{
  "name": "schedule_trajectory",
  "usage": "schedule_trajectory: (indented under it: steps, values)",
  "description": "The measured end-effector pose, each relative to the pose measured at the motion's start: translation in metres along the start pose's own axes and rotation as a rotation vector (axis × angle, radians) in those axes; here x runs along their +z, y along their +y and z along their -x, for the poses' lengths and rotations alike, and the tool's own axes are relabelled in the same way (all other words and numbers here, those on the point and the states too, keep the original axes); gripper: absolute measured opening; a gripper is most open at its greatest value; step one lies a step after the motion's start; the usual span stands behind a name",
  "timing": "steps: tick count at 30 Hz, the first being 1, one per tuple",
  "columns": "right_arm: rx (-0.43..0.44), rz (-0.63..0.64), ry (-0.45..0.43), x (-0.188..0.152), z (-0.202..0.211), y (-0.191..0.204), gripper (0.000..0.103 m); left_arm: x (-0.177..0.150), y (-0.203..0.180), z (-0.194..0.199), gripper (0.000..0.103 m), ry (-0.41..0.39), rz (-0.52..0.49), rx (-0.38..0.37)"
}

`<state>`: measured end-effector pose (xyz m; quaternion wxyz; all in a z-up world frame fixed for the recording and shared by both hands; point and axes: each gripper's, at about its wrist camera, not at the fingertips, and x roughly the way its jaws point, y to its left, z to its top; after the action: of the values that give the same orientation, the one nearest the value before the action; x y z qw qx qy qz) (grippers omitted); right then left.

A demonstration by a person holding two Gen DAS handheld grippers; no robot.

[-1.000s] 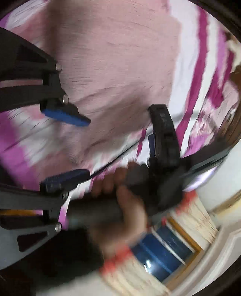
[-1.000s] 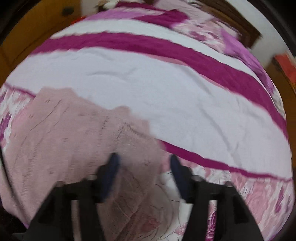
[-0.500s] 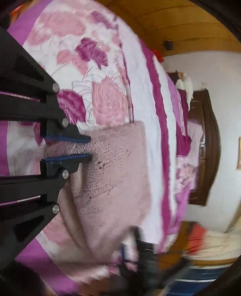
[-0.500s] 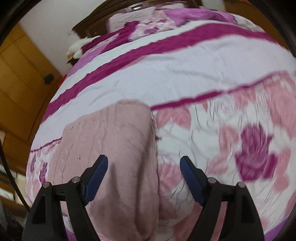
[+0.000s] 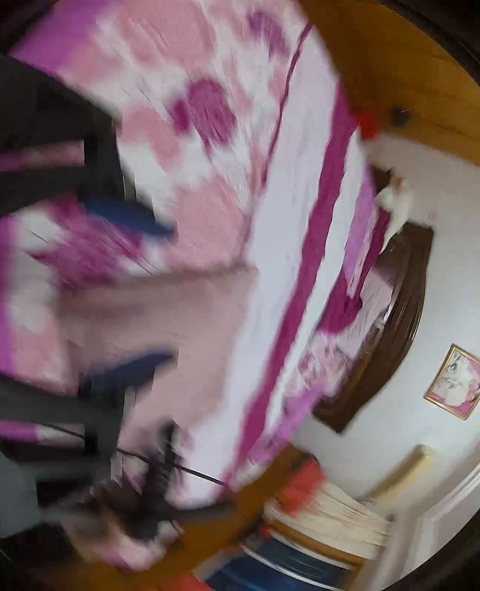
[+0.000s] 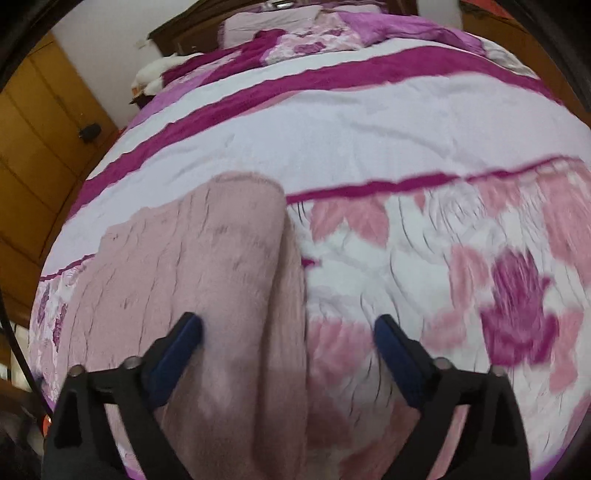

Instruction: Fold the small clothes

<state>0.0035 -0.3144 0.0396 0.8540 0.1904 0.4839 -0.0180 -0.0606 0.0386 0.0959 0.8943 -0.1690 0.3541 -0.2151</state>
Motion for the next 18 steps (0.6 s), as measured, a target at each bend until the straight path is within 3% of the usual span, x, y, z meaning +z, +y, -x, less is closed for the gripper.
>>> schedule_trajectory:
  steps: [2,3,4,6,7,8,9,10,12,14,15,18]
  values:
    - [0.135,-0.032,0.047,0.008,-0.018,-0.012,0.103,0.024,0.01,-0.046,0.057,0.151,0.041,-0.097]
    - [0.213,-0.075,0.076,0.011,-0.032,-0.022,0.103,0.034,0.015,-0.089,0.057,0.31,0.049,-0.128]
    - [0.26,-0.096,0.063,0.013,-0.04,-0.03,0.103,0.036,0.018,-0.112,0.057,0.398,0.055,-0.144]
    - [0.316,-0.09,0.009,0.015,-0.044,-0.034,0.103,0.029,0.022,-0.166,0.044,0.576,0.099,-0.217]
    - [0.312,-0.083,-0.015,0.016,-0.048,-0.032,0.096,0.029,0.02,-0.173,0.028,0.553,0.1,-0.204]
    - [0.237,-0.031,-0.045,0.015,-0.053,-0.019,0.074,0.031,0.012,-0.171,0.021,0.518,0.063,-0.191]
    - [0.185,0.014,-0.061,0.013,-0.055,-0.009,0.057,0.034,-0.005,-0.164,0.02,0.468,-0.037,-0.174]
    - [0.186,0.051,-0.077,0.01,-0.054,0.002,0.034,0.037,-0.017,-0.157,0.018,0.419,-0.111,-0.161]
    - [0.231,0.024,-0.116,0.01,-0.047,0.001,0.028,0.042,-0.035,-0.148,0.016,0.321,-0.238,-0.134]
    - [0.254,0.001,-0.132,0.015,-0.045,-0.005,0.026,0.05,-0.045,-0.145,0.015,0.254,-0.301,-0.117]
    - [0.245,-0.017,-0.111,0.02,-0.045,-0.007,0.026,0.057,-0.049,-0.144,0.015,0.224,-0.325,-0.116]
    - [0.171,0.104,-0.221,0.032,-0.021,0.009,0.025,0.08,-0.057,-0.149,0.015,0.143,-0.394,-0.102]
